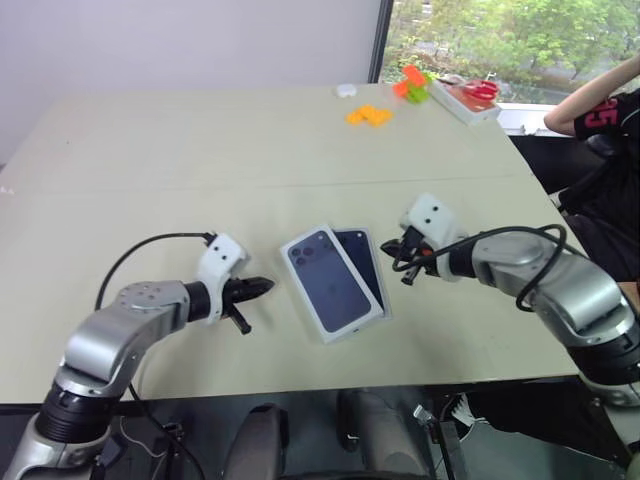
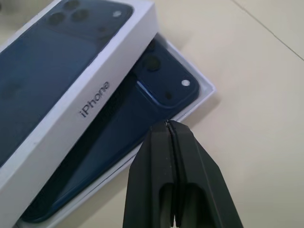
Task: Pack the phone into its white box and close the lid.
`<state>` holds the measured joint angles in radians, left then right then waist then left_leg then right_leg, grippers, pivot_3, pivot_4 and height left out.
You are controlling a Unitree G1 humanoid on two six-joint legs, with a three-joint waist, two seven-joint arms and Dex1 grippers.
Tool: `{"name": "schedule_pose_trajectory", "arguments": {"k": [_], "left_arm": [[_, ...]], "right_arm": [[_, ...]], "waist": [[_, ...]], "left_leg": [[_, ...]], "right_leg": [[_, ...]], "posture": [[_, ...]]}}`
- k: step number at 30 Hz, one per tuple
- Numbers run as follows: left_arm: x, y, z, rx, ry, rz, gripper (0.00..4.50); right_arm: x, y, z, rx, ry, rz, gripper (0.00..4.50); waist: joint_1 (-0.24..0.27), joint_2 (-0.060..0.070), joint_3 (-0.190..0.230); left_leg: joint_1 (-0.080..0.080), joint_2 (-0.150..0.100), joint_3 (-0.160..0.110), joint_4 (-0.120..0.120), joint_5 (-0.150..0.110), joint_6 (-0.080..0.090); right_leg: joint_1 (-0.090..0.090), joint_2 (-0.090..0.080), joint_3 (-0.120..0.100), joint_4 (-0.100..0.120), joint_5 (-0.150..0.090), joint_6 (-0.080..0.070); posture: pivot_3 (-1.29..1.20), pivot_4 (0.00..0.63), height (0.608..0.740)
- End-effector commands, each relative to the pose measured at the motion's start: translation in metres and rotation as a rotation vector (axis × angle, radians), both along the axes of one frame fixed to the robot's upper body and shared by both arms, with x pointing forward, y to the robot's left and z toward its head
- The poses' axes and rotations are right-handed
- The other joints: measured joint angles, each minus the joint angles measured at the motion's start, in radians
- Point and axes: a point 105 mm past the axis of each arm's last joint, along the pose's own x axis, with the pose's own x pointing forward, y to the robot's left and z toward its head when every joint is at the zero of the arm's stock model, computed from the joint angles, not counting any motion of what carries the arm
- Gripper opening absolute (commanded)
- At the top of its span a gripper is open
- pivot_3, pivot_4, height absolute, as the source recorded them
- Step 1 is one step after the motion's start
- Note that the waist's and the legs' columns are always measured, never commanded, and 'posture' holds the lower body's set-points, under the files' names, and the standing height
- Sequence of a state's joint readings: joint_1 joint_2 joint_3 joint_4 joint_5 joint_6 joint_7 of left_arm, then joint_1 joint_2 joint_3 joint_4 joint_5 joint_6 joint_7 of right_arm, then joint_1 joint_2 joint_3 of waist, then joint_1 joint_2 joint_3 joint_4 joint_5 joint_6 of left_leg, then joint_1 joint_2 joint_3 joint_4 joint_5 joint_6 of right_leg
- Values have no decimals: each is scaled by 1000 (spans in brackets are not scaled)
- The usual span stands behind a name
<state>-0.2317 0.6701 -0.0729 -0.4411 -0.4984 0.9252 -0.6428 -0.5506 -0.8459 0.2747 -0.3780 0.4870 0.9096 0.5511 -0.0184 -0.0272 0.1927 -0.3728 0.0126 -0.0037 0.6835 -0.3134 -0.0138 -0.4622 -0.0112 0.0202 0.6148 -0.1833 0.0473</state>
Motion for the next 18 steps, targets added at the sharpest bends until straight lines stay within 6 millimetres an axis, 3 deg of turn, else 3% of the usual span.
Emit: {"name": "schedule_pose_trajectory", "arguments": {"k": [1,8,18], "left_arm": [[-2,-19,4,18,-44,-47,0],[9,-38,9,-9,-97,-23,0],[12,-56,20,-100,-123,-43,0]], "right_arm": [[-1,11,3,-24,-39,45,49],[-3,22,-3,-15,-15,70,49],[-6,16,-2,-25,-8,63,49]], "waist": [[3,0,0],[4,0,0],[4,0,0]], "left_leg": [[0,0,0,0,0,0],[0,0,0,0,0,0],[0,-1,0,0,0,0]], "right_leg": [[0,0,0,0,0,0],[0,0,0,0,1,-1],[0,0,0,0,2,-3]], "posture": [[0,150,726],[0,150,726],[0,150,726]]}}
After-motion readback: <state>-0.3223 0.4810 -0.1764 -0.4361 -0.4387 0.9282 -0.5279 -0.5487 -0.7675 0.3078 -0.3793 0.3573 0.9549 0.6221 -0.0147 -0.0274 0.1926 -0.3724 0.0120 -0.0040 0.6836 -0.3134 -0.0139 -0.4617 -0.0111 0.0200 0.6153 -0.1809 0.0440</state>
